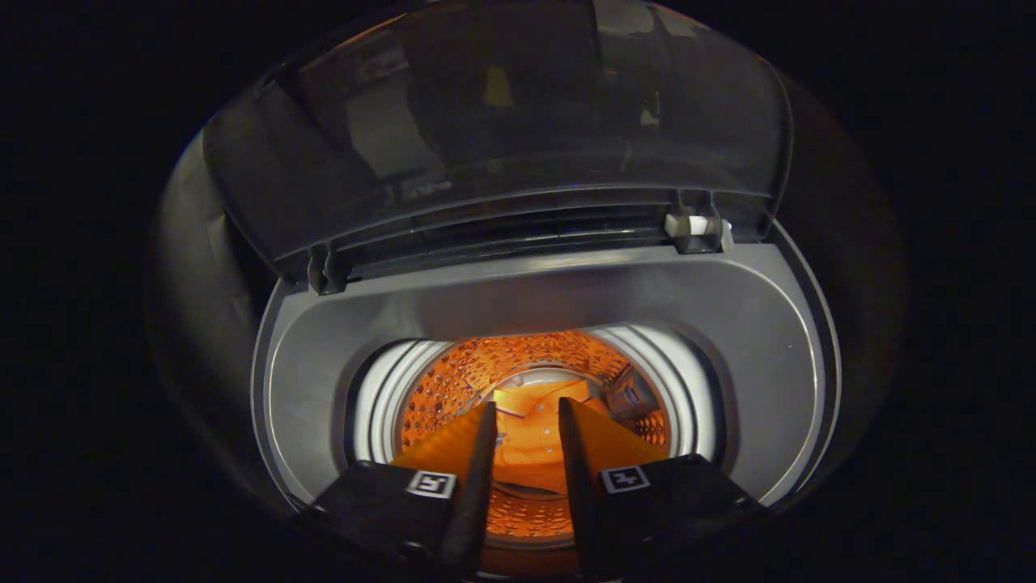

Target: Put the clothes into the washing machine and then close the washing machine lid.

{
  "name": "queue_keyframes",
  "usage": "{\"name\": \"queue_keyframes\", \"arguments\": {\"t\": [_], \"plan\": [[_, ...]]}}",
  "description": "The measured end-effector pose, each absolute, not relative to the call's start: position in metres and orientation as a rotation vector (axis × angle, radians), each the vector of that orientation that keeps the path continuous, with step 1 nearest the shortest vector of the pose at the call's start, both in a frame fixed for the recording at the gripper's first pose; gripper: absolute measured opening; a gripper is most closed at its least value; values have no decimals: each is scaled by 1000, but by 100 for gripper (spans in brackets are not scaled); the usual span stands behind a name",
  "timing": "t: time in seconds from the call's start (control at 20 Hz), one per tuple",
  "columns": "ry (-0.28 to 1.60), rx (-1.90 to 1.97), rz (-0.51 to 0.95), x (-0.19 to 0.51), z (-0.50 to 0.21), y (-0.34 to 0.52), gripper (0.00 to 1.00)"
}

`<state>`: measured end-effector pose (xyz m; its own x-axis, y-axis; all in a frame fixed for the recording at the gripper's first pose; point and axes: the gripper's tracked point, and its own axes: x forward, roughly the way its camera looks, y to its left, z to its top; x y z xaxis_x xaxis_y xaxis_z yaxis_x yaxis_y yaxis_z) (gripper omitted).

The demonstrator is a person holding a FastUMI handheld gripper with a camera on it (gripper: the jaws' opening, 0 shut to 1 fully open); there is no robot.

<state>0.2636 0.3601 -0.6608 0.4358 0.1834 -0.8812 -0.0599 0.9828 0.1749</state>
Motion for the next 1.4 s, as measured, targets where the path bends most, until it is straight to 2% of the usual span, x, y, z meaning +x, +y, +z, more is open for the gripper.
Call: {"name": "queue_keyframes", "arguments": {"t": [0.25,0.35,0.7,1.4], "plan": [[1098,90,163,257,-649,355,95],[1079,75,169,255,-637,353,100],[929,79,204,264,-550,356,99],[603,106,214,348,-358,364,99]]}}
